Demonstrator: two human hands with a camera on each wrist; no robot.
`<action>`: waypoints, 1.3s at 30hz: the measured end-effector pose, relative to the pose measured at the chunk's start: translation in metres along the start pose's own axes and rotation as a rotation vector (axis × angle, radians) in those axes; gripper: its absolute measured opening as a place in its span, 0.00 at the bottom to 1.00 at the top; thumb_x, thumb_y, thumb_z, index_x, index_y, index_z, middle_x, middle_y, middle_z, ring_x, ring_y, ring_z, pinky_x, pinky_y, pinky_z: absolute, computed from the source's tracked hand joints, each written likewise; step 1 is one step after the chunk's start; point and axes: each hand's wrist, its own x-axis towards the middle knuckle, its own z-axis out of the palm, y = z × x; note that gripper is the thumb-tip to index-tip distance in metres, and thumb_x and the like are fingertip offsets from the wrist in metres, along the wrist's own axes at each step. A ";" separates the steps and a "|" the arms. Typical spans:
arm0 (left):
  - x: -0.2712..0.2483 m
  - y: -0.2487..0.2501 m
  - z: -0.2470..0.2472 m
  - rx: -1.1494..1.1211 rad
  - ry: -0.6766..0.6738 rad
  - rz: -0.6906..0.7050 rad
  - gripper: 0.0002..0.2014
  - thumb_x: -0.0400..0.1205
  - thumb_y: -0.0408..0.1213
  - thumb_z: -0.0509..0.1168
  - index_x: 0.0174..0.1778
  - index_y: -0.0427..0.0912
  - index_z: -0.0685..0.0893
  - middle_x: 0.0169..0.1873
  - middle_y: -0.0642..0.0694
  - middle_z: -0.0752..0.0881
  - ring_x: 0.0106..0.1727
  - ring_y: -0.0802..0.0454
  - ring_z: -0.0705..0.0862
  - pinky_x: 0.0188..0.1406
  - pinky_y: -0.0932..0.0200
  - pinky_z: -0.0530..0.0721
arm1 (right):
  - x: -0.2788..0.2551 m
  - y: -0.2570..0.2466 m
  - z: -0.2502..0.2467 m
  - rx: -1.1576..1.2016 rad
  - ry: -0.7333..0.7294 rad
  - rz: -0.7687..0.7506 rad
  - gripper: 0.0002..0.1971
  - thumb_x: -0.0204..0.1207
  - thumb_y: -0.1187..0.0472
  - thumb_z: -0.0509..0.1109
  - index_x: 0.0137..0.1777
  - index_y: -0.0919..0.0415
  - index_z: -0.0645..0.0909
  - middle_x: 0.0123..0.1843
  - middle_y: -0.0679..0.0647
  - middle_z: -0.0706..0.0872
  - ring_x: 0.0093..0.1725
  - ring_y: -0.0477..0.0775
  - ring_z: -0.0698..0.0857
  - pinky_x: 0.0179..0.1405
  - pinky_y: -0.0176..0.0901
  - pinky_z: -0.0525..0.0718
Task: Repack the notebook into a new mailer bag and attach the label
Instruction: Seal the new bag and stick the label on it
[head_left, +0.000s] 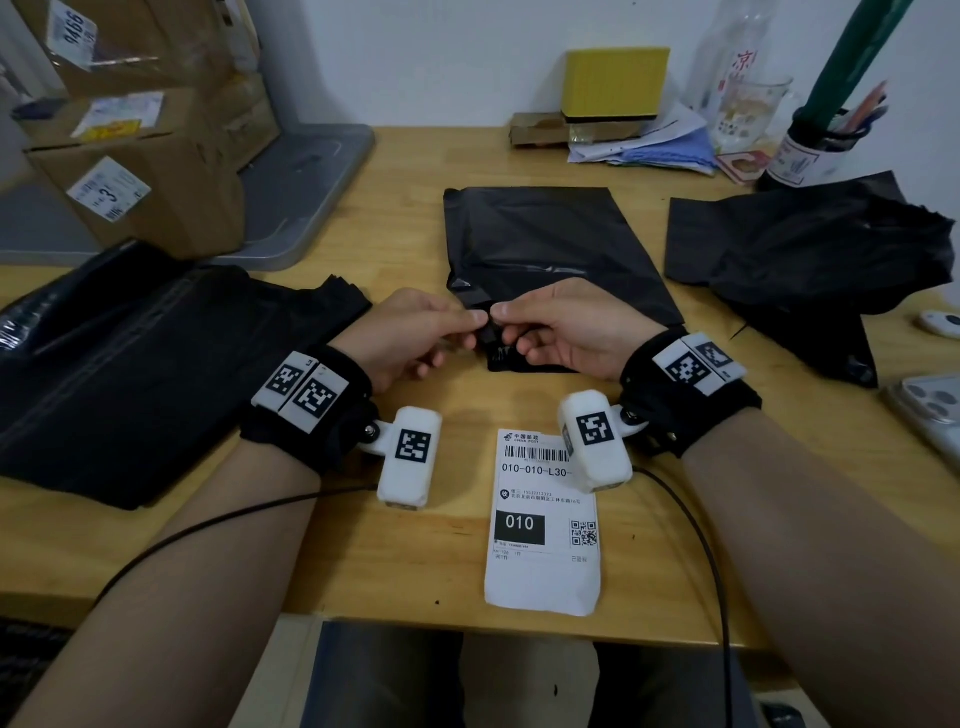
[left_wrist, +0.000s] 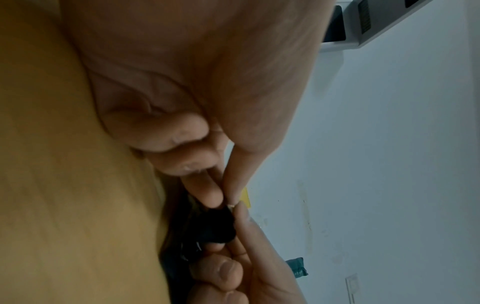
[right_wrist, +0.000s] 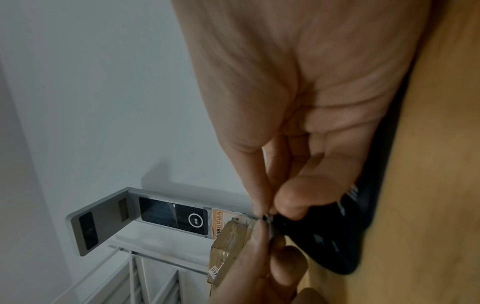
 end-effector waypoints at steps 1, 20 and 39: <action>0.000 0.000 0.000 0.009 0.006 0.000 0.13 0.83 0.45 0.70 0.36 0.43 0.85 0.30 0.52 0.84 0.21 0.59 0.72 0.16 0.66 0.67 | 0.000 0.000 0.000 0.003 0.003 0.003 0.11 0.81 0.62 0.74 0.57 0.70 0.87 0.34 0.55 0.86 0.28 0.44 0.82 0.26 0.31 0.83; -0.004 0.000 -0.008 0.070 -0.024 -0.105 0.09 0.83 0.43 0.70 0.48 0.40 0.87 0.35 0.50 0.89 0.20 0.59 0.73 0.14 0.69 0.68 | -0.010 0.000 -0.009 0.059 0.035 0.055 0.09 0.80 0.61 0.76 0.54 0.66 0.85 0.37 0.57 0.85 0.31 0.50 0.86 0.29 0.37 0.86; -0.015 -0.023 -0.014 -0.177 0.134 -0.126 0.17 0.79 0.35 0.75 0.62 0.34 0.85 0.37 0.45 0.83 0.24 0.62 0.73 0.19 0.76 0.74 | -0.037 0.001 -0.006 0.126 0.112 0.040 0.06 0.81 0.63 0.75 0.50 0.67 0.85 0.40 0.59 0.87 0.35 0.53 0.88 0.33 0.40 0.89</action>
